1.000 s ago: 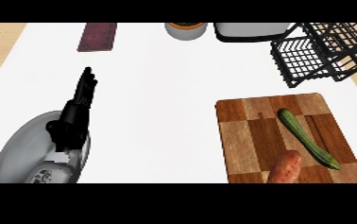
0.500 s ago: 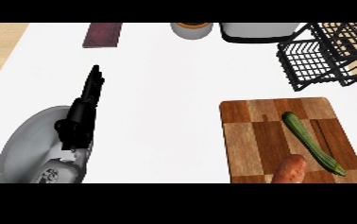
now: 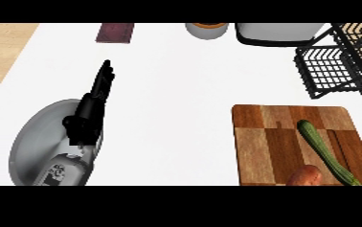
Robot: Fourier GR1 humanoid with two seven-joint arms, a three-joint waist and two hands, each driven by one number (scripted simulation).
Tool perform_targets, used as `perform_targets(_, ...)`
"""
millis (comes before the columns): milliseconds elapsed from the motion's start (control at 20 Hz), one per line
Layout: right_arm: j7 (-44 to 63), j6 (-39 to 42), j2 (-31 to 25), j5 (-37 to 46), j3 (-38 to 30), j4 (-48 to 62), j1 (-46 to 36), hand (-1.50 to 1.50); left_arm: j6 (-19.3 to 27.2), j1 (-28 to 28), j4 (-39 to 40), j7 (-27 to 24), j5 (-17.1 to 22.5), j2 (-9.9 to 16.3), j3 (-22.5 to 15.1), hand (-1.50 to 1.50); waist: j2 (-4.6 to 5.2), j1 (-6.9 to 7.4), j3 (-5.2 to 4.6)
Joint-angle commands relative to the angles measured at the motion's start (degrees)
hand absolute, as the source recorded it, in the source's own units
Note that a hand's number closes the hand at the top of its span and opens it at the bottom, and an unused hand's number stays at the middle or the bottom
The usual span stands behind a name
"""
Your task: Pick the sweet potato from the cutting board and place it in the tiered basket
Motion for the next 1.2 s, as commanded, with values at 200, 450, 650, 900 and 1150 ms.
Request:
perform_targets(200,17.2,-5.9,-6.8,-4.8,12.6,-8.5,-11.5,-1.5,0.0,-0.8,1.8,-1.7,-1.5,-2.8,-2.1,0.0,0.63,2.9,0.1)
perform_targets(450,19.9,-5.0,-8.6,-6.7,19.7,-6.0,-18.0,-1.5,-2.2,-2.4,2.5,-0.6,-0.5,-1.3,-0.3,0.0,0.54,2.69,0.14)
perform_targets(650,22.7,-4.4,-9.1,-8.0,24.7,-5.7,-20.2,-1.5,-0.1,-2.5,1.7,0.9,-2.0,-3.1,-1.6,0.0,0.41,2.85,0.1)
perform_targets(900,26.1,-5.5,-8.1,-4.6,31.8,-6.0,-22.3,-1.5,0.2,-2.8,1.2,2.4,-3.2,-3.1,-2.0,0.0,-0.02,1.57,0.2)
perform_targets(1150,27.9,-3.2,-9.1,-4.7,34.7,-4.8,-27.8,-1.5,-1.7,-0.3,1.7,-0.6,-0.8,-1.4,1.2,0.0,-0.15,1.23,0.19)
